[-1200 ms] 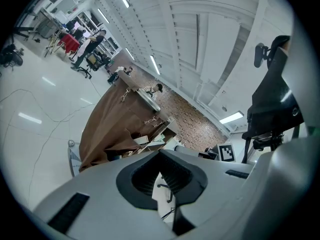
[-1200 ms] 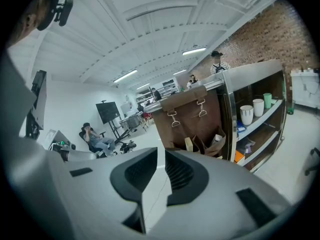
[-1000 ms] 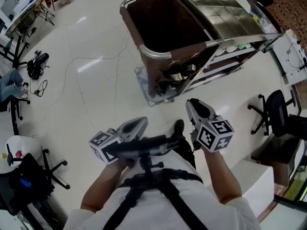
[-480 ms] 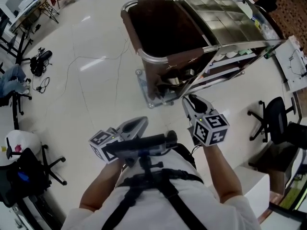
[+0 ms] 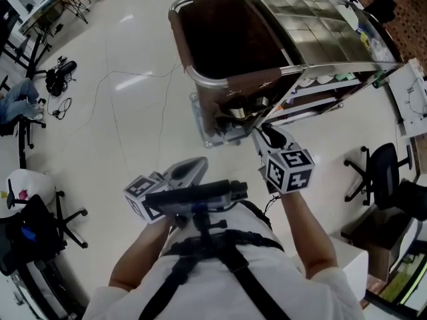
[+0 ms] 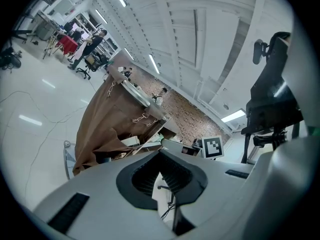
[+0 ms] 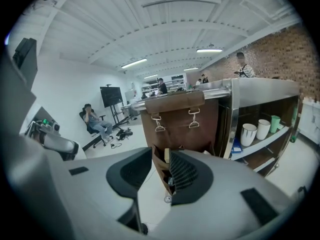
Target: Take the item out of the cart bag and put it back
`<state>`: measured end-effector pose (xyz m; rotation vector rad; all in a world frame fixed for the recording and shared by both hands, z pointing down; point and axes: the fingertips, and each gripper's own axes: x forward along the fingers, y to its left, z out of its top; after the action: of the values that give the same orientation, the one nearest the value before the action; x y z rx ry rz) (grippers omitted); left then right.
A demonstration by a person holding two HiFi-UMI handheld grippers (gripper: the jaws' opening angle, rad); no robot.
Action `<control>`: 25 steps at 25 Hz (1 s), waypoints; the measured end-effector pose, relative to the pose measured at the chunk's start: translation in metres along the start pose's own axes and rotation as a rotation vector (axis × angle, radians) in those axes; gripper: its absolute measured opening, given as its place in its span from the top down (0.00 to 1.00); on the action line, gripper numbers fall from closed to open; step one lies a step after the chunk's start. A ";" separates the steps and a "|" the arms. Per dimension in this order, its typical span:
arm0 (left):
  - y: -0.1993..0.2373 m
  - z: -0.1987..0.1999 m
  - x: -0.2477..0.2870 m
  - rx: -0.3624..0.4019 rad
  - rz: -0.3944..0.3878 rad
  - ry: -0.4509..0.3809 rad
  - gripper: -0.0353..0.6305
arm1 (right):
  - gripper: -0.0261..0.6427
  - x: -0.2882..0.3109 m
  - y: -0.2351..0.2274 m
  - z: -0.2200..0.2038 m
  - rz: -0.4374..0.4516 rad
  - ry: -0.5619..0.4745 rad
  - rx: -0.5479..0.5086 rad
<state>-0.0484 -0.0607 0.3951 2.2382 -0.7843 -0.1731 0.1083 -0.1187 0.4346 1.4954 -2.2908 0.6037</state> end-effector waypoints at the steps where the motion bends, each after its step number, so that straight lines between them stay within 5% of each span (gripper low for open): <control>1: -0.001 -0.001 0.001 -0.002 0.002 -0.001 0.94 | 0.79 0.003 -0.001 0.000 0.001 0.003 -0.007; 25: 0.007 0.004 0.008 -0.012 0.073 -0.046 0.94 | 0.69 0.108 -0.013 -0.027 -0.020 0.171 -0.176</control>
<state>-0.0468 -0.0716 0.3983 2.1971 -0.8858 -0.1937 0.0798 -0.1931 0.5132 1.3300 -2.1361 0.4894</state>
